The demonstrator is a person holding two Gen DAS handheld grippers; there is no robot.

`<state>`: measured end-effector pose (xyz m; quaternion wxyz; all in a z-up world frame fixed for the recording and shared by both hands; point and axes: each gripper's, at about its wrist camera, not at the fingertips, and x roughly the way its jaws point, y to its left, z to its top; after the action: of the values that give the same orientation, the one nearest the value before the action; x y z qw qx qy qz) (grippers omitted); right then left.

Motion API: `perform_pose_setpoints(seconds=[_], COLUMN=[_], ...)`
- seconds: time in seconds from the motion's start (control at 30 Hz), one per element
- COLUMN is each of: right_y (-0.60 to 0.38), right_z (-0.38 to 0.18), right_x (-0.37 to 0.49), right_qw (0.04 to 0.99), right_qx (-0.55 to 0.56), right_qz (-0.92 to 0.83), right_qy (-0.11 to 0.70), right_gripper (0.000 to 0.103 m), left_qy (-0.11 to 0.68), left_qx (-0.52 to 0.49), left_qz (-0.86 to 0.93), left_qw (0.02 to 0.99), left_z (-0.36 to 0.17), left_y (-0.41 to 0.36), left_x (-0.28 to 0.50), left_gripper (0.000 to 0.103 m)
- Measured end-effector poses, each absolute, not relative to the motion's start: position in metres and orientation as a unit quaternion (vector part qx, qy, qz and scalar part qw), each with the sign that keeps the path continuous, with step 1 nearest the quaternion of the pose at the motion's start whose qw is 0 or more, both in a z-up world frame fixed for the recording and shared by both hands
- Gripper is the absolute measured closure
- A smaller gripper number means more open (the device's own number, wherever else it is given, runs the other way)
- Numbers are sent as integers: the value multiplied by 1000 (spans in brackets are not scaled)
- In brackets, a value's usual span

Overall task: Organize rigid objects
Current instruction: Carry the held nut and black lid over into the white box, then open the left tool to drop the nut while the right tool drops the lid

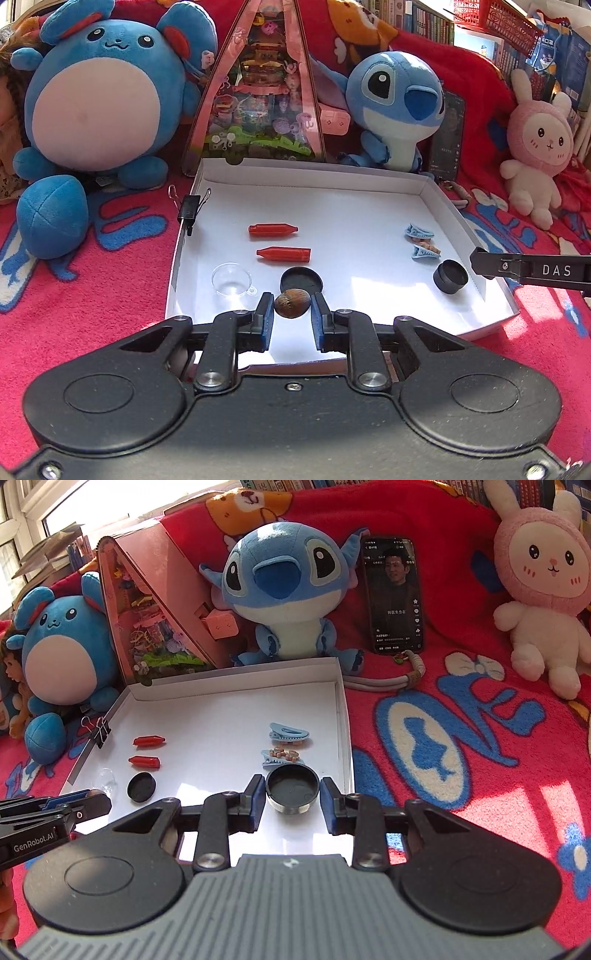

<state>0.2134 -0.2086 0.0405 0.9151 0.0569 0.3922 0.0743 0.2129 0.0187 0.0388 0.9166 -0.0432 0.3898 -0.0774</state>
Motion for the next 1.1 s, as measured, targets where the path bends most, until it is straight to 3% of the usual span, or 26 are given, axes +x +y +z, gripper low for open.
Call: perform_pose_setpoints(seconds=[1.1], right_y=[-191], right_z=[23], right_x=[239], right_qw=[903], right_qx=[24], right_qz=[67], right_qy=[423], right_gripper=[63], left_qy=[396], left_qx=[-46], left_qz=[-61], left_qw=[915], left_z=[22], left_y=[15], left_x=[229], left_gripper=[82])
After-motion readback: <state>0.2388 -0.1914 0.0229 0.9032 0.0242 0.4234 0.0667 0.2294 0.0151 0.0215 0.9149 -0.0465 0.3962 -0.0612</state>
